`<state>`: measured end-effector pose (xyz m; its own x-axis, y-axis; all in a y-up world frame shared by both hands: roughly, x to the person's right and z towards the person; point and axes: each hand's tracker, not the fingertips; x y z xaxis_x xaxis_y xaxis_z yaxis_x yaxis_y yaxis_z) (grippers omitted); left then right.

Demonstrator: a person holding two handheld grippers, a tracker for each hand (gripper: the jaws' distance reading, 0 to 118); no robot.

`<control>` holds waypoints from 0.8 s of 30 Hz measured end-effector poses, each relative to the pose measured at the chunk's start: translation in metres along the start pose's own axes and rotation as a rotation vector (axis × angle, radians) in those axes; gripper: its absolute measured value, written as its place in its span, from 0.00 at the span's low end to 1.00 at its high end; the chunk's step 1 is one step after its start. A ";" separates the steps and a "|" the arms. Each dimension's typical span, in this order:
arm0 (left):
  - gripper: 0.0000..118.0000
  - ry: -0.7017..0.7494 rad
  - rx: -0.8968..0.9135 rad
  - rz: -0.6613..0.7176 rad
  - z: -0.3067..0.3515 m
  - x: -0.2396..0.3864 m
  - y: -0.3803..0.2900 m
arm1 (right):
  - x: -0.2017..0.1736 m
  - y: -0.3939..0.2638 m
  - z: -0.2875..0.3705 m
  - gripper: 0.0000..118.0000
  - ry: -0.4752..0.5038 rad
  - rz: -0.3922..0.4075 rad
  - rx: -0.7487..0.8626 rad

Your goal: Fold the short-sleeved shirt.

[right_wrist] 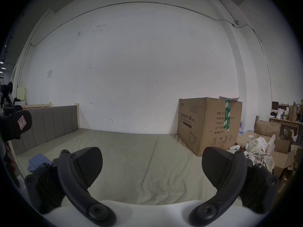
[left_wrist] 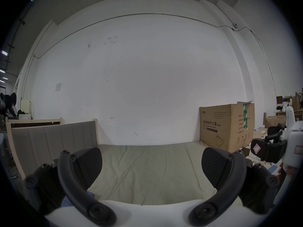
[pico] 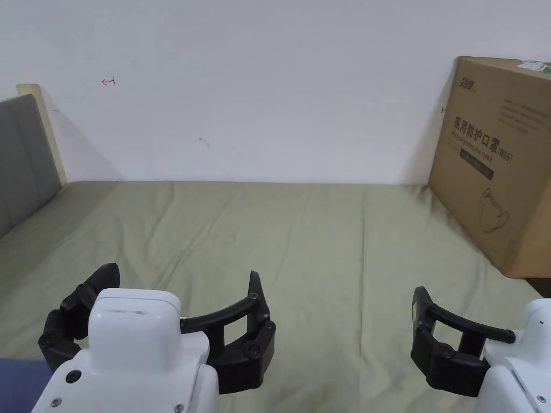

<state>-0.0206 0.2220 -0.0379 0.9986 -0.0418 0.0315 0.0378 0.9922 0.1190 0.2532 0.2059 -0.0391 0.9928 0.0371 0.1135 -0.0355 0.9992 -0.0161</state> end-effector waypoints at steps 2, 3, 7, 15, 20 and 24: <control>1.00 0.000 -0.002 -0.002 0.000 0.000 0.000 | 0.000 0.000 0.001 1.00 0.004 -0.006 0.002; 1.00 0.000 -0.004 -0.003 0.000 0.000 -0.001 | 0.000 0.001 0.001 1.00 0.004 -0.008 0.001; 1.00 -0.008 -0.021 -0.007 -0.001 0.001 -0.002 | -0.001 0.000 0.001 1.00 0.004 -0.013 -0.005; 1.00 -0.023 -0.025 0.007 -0.001 -0.004 -0.005 | -0.004 -0.004 0.002 1.00 0.008 -0.017 -0.019; 1.00 -0.024 -0.039 0.002 -0.004 -0.005 -0.006 | -0.006 -0.004 0.001 1.00 0.009 -0.010 -0.022; 1.00 -0.048 -0.045 0.042 -0.004 -0.009 -0.006 | -0.007 -0.005 0.000 1.00 0.011 -0.006 -0.027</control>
<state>-0.0300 0.2170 -0.0433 0.9965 -0.0050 0.0829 -0.0010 0.9974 0.0719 0.2461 0.2005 -0.0396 0.9942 0.0310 0.1030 -0.0268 0.9988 -0.0421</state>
